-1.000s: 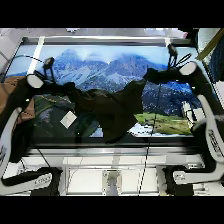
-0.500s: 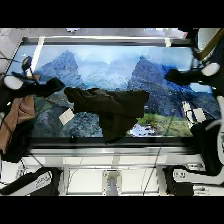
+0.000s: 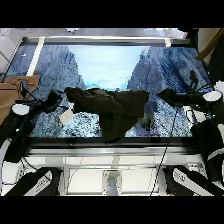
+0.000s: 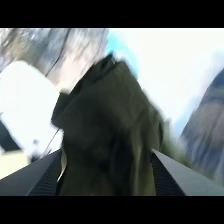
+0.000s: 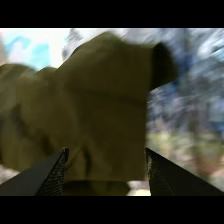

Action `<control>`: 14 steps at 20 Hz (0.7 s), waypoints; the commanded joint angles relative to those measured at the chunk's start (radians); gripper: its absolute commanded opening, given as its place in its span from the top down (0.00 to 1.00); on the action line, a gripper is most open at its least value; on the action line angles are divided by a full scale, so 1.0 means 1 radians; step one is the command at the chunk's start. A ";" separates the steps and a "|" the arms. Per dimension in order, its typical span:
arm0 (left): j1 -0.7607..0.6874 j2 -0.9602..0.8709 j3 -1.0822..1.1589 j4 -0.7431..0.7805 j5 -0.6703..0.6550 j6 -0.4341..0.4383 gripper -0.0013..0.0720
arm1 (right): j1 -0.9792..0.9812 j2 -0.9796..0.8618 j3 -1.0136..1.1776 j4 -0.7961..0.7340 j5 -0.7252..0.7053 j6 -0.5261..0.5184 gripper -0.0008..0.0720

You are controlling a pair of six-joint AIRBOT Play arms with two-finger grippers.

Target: Fold the clothes and pants, and hang the long-sleeved shirts on hangers.

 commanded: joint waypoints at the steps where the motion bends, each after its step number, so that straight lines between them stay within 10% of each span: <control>1: -0.054 -0.134 0.036 -0.136 0.151 -0.010 0.13 | 0.076 0.002 -0.059 0.116 0.000 -0.042 0.22; 6: -0.078 -0.289 0.151 -0.236 0.154 -0.010 0.22 | 0.114 0.021 -0.059 0.098 0.043 -0.037 0.22; 8: -0.082 -0.311 0.179 -0.235 0.156 -0.008 0.88 | 0.114 0.057 -0.058 0.078 0.058 -0.034 0.22; 9: -0.082 -0.314 0.184 -0.235 0.155 0.001 0.95 | 0.114 0.082 -0.059 0.071 0.058 -0.034 0.22; 14: -0.082 -0.305 0.184 -0.235 0.121 0.036 0.95 | 0.113 0.216 -0.059 -0.127 0.141 0.117 0.22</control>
